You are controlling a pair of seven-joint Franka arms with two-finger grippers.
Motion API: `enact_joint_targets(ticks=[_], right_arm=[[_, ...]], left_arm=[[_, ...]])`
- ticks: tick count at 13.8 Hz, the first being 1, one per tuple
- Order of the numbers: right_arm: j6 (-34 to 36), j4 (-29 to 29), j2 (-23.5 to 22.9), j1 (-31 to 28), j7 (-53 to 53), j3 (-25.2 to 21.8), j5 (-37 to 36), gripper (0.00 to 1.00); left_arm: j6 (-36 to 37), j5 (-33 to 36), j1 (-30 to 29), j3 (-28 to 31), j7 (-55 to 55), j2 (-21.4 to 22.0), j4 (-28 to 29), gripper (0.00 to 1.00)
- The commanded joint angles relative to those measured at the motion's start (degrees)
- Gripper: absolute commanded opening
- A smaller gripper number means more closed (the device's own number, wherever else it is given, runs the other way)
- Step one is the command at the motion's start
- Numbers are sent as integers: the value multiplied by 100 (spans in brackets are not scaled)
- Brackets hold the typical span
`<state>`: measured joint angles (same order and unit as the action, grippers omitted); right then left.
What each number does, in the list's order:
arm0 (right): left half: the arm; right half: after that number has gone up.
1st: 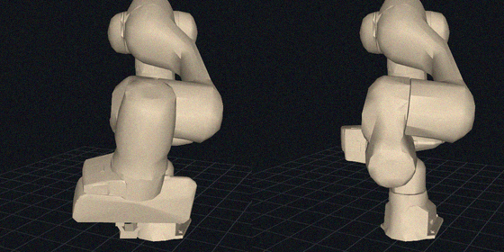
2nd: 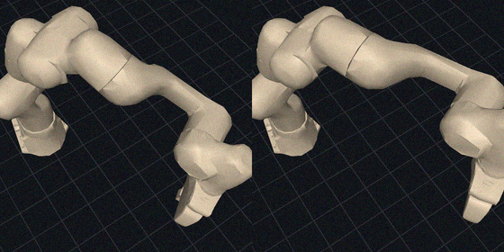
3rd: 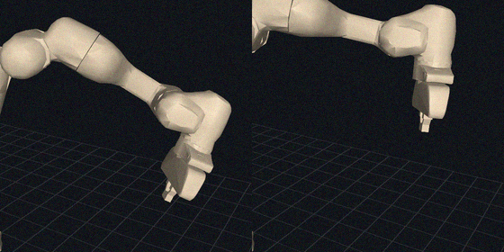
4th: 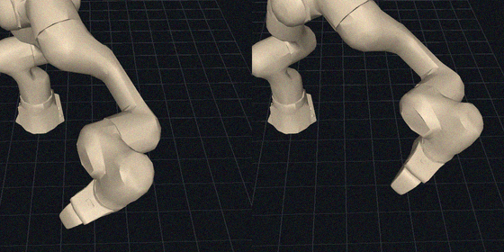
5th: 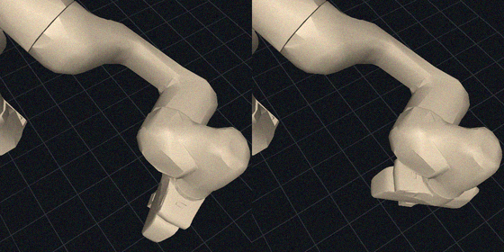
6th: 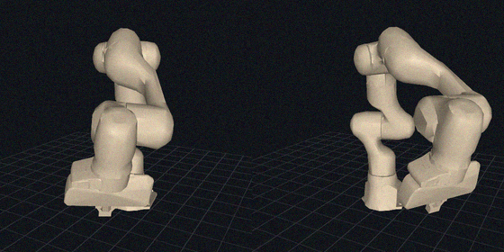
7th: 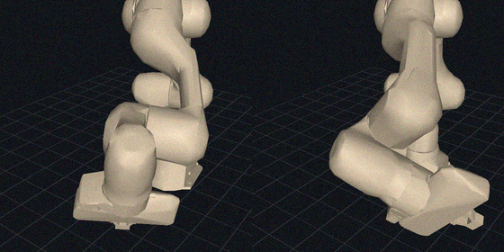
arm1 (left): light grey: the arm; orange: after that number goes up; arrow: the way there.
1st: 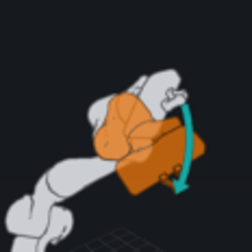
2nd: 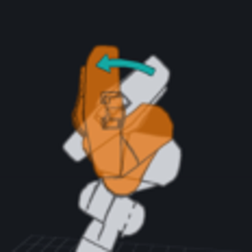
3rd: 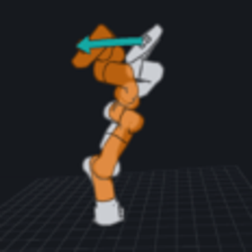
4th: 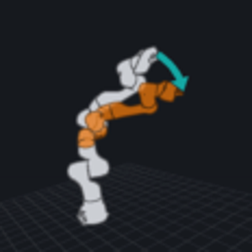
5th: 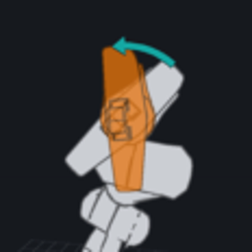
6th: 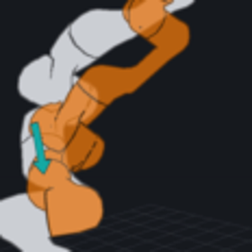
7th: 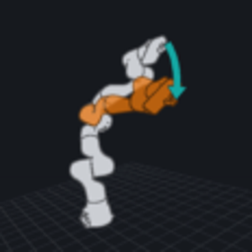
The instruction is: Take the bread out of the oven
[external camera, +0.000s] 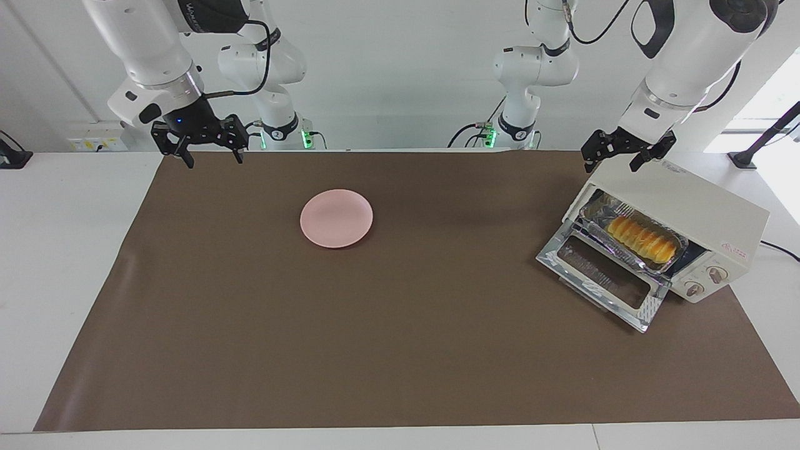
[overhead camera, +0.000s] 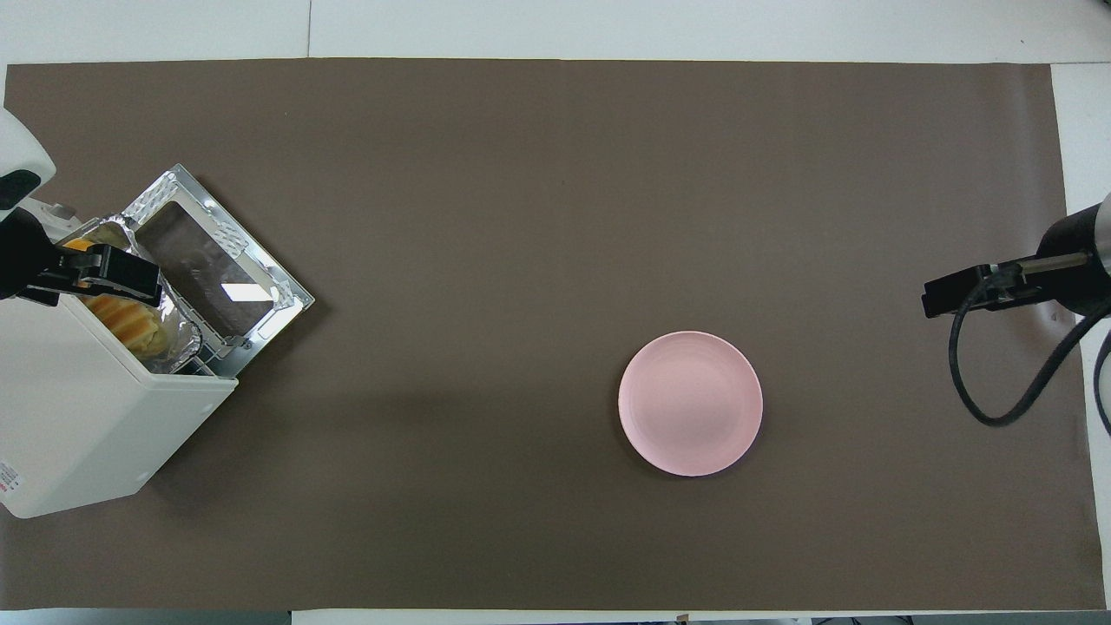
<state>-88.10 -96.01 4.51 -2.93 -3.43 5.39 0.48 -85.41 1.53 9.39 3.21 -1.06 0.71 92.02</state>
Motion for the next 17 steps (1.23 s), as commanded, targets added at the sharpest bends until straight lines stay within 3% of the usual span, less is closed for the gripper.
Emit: enact_joint_targets(ticks=[1,4,6,9,10,12,17], right_arm=[[-32,-102,86,-77,44,59,-30,100],[-32,-102,86,-77,53,59,-30,100],[-32,-102,86,-77,53,59,-30,100],[-32,-102,86,-77,53,59,-30,100],[-32,-102,86,-77,53,59,-30,100],[-32,-102,86,-77,53,59,-30,100],[-32,-102,86,-77,53,59,-30,100]], left_arm=[[-46,-82,-34,-5,-43,113,88,100],[-275,-126,-34,-14,-761,-9,19,100],[-169,-170,36,-5,-896,-578,-436,100],[287,-22,36,65,-1115,-1947,-1892,100],[236,14,28,91,-1333,-2143,-2055,100],[-350,180,-25,100,-1669,-2190,-1751,100],[-1591,462,-52,223,-2074,-1575,234,100]])
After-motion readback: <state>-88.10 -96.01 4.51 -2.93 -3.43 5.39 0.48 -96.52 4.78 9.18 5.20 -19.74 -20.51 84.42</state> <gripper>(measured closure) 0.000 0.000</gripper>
